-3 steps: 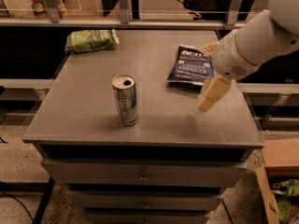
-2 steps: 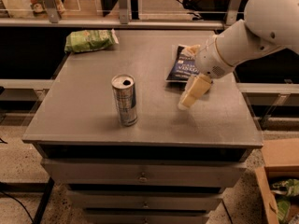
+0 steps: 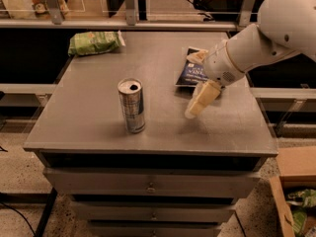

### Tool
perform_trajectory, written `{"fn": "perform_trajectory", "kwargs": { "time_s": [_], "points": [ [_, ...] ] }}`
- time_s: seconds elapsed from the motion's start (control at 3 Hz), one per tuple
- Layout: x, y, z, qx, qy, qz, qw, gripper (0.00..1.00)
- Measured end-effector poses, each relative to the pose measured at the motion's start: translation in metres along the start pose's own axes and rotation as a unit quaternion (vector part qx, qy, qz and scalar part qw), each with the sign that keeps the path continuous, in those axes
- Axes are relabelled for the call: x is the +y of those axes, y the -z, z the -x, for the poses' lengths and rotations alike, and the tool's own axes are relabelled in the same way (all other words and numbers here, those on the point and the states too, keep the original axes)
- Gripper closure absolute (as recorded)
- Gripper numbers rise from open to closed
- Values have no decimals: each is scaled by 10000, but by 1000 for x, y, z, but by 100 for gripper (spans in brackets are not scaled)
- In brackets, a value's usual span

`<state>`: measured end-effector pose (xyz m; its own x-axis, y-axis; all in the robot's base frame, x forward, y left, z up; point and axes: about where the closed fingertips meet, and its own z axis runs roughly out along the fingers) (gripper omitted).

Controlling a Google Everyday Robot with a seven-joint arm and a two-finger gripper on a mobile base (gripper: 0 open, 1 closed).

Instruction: Move redbull can near green jalapeno chip bag

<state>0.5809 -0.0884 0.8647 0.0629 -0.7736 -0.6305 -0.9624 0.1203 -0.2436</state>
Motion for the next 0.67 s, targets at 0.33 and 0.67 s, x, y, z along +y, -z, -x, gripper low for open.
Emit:
{"fn": "perform_trajectory", "kwargs": {
  "time_s": [0.33, 0.67],
  "points": [
    [20, -21, 29, -506, 220, 547, 9970, 0],
    [40, -44, 58, -882, 432, 1070, 9894, 0]
  ]
}}
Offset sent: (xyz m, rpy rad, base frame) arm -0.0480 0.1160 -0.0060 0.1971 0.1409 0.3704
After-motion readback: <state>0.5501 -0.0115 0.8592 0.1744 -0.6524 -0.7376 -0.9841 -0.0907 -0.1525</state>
